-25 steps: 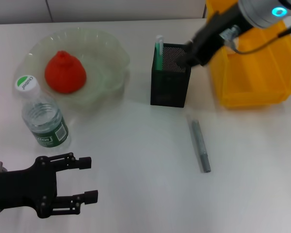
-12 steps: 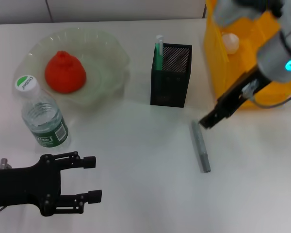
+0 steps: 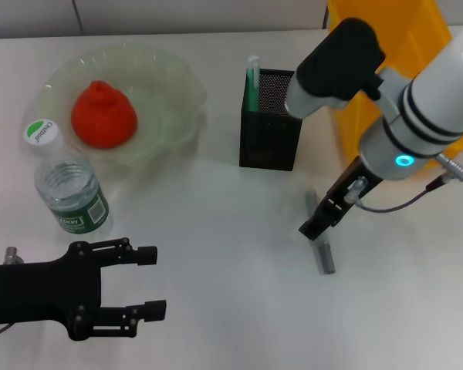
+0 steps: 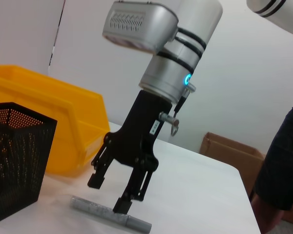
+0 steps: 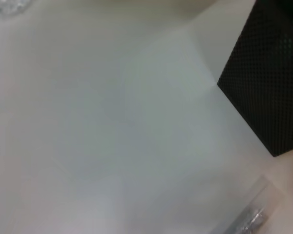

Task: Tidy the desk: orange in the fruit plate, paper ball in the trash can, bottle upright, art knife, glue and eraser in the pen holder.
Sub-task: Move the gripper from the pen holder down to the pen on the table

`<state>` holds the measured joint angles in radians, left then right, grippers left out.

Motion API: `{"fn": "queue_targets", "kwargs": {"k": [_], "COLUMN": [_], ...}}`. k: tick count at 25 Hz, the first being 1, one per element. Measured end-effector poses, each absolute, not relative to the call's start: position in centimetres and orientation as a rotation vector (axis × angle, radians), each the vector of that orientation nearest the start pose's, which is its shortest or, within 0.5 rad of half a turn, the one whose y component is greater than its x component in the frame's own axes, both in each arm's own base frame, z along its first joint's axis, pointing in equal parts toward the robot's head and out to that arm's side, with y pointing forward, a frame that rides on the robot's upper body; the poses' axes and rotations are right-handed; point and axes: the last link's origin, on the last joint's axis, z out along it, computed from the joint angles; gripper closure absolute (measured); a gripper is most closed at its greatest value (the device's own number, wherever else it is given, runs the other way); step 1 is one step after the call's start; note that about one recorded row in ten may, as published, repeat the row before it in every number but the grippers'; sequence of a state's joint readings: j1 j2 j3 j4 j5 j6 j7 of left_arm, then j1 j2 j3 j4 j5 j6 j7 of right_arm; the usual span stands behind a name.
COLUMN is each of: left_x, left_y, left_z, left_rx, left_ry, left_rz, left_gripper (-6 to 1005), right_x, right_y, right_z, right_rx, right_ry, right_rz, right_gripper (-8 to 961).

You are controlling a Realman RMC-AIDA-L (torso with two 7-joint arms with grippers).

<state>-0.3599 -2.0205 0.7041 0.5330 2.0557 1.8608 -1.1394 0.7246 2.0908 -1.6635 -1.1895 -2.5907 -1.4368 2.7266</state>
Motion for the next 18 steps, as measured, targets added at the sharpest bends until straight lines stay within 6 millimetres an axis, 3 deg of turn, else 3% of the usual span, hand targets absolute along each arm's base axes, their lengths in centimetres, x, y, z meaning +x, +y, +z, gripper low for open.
{"fn": "queue_targets", "kwargs": {"k": [9, 18], "left_x": [-30.1, -29.8], "left_y": [23.7, 24.0], "left_z": [0.0, 0.0], "left_rx": [-2.939, -2.945], "left_ry": [-0.550, -0.539], "left_rz": [-0.855, -0.858], "left_gripper": [202, 202], "right_x": [16.1, 16.2], "right_y": [35.3, 35.1], "right_z": [-7.3, -7.8], "right_rx": [-2.633, -2.639], "right_ry": [0.825, 0.802], "right_rz": [-0.664, -0.676], "right_gripper": [263, 618]}}
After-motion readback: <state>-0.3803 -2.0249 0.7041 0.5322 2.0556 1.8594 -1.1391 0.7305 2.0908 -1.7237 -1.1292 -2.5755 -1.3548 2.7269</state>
